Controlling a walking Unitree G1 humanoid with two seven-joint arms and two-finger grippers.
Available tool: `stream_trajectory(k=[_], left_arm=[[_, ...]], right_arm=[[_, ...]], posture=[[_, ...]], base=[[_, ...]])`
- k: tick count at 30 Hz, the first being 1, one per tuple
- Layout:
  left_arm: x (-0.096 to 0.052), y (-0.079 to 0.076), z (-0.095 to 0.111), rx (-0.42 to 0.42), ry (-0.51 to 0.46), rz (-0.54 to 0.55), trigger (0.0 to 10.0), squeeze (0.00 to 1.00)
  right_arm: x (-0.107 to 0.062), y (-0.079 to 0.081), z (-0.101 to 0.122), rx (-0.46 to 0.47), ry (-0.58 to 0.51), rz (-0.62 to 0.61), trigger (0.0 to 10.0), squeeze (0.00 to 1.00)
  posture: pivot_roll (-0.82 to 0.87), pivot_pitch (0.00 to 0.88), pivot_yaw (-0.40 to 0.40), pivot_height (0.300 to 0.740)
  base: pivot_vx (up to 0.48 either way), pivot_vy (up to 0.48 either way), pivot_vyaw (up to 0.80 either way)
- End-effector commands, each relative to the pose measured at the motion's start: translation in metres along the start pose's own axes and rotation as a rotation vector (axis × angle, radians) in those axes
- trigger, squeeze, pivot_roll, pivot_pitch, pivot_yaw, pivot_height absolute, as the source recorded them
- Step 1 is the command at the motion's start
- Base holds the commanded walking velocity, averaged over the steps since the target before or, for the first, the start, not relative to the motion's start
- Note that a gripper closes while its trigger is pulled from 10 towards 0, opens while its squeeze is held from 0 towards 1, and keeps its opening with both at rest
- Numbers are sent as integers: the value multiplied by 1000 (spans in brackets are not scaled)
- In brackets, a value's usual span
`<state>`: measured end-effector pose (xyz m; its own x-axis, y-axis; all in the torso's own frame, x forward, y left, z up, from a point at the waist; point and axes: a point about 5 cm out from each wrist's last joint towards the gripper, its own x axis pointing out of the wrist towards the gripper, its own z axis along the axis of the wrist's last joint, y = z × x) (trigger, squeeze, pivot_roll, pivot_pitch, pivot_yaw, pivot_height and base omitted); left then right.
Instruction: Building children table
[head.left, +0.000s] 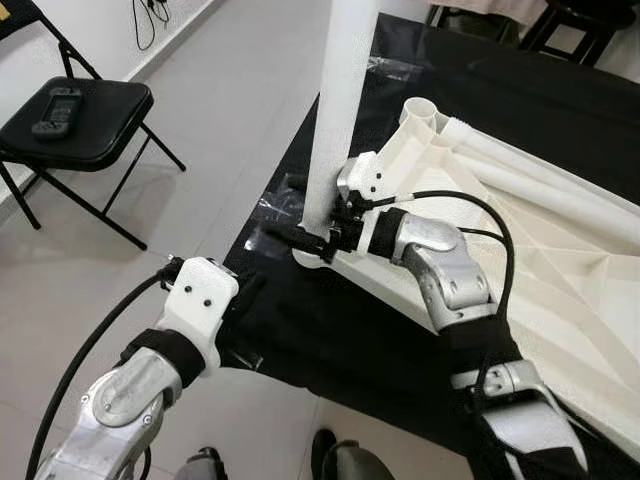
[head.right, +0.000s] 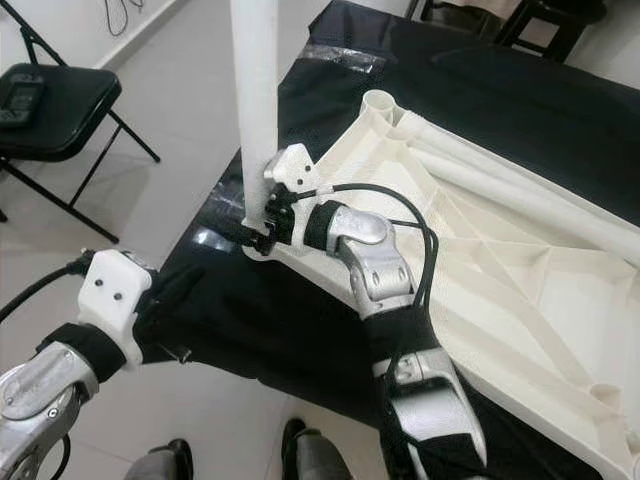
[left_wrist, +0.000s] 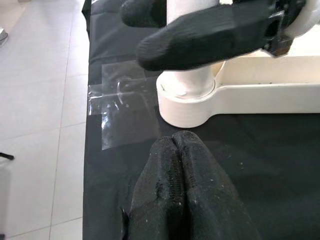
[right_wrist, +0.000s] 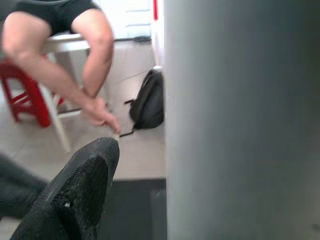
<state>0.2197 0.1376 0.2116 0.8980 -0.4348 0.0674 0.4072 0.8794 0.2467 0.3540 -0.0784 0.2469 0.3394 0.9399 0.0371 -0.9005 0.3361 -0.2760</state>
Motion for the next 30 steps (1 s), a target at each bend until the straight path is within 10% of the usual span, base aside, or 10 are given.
stream_trajectory(k=[1, 5, 6, 8, 9, 25, 27, 28, 29, 30], left_arm=[[-3, -2, -3, -1, 16, -3, 10000, 0], [-4, -2, -4, 3, 20, -2, 10000, 0], [-5, -2, -4, 5, 23, 2, 10000, 0], [-5, -2, -4, 5, 23, 2, 10000, 0], [-6, -1, -5, 7, 28, 6, 10000, 0], [-12, -5, -7, -3, 48, 6, 10000, 0], [-14, -4, -7, -4, 51, 8, 10000, 0], [-15, -3, -8, -6, 56, 9, 10000, 0], [-15, -3, -8, -6, 56, 9, 10000, 0], [-15, -1, -9, -12, 58, 8, 10000, 0]], right_arm=[[4, 3, 1, -10, 0, 108, 10000, 0], [9, -4, 6, -11, 9, 151, 10000, 0], [11, -8, 8, 7, 0, 164, 7725, 0], [11, -8, 8, 7, 0, 164, 7725, 0], [13, -11, 9, 23, -3, 174, 118, 0], [-6, -21, -12, 44, 67, 105, 0, 0], [-7, -18, -26, 100, 95, -77, 0, 0], [-11, 2, -57, 187, 172, -410, 0, 0], [-11, 2, -57, 187, 172, -410, 0, 0], [-18, 33, -78, 247, 240, -574, 0, 0]], posture=[[155, 268, -141, 740], [163, 271, -142, 740], [167, 272, -142, 740], [167, 272, -142, 740], [175, 276, -142, 740], [156, 310, -159, 740], [148, 314, -159, 740], [133, 322, -148, 740], [133, 322, -148, 740], [130, 335, -126, 740]], base=[[0, 0, 0], [0, 0, 0], [0, 0, 0], [0, 0, 0], [0, 0, 0], [0, 0, 0], [0, 0, 0], [0, 0, 0], [0, 0, 0], [0, 0, 0]])
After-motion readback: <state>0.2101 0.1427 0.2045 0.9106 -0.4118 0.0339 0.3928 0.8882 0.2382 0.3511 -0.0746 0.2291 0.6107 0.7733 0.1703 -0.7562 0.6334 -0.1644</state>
